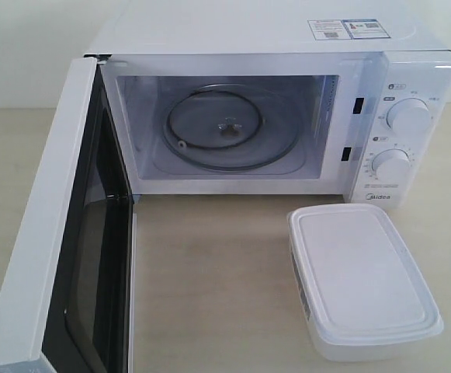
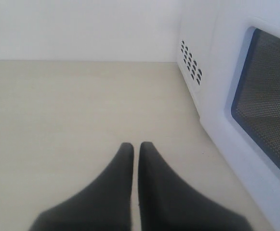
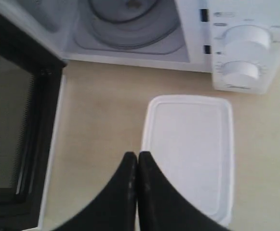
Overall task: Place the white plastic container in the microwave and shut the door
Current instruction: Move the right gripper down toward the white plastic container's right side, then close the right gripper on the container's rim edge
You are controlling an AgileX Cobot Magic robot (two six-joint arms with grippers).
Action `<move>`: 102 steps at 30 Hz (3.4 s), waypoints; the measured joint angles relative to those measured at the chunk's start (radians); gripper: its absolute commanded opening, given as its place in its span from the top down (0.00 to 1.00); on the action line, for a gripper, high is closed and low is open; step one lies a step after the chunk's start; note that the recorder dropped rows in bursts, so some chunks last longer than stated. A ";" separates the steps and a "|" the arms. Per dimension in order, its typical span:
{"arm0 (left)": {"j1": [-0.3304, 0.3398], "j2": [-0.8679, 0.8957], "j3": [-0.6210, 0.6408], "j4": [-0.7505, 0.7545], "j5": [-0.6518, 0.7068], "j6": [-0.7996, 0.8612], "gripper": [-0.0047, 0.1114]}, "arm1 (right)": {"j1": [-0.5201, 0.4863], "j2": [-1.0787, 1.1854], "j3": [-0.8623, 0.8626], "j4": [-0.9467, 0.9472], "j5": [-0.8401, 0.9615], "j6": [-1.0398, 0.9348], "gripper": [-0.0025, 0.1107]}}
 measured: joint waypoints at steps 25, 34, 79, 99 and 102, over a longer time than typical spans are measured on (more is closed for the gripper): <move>0.000 0.000 0.000 0.000 0.000 0.000 0.92 | -0.405 0.026 0.343 0.796 0.071 -0.550 0.98; 0.000 0.000 0.000 0.000 0.000 0.000 0.92 | -0.535 0.070 0.550 0.823 -0.043 -0.614 0.98; 0.000 0.000 0.000 0.000 0.000 0.000 0.92 | -0.635 0.724 0.315 0.597 0.054 -0.865 0.47; 0.000 0.000 0.000 0.000 0.000 0.000 0.92 | -0.627 0.724 0.376 0.749 -0.064 -1.215 0.46; 0.000 0.000 0.000 0.000 0.000 0.000 0.92 | -0.587 0.726 0.387 0.748 -0.077 -1.240 0.46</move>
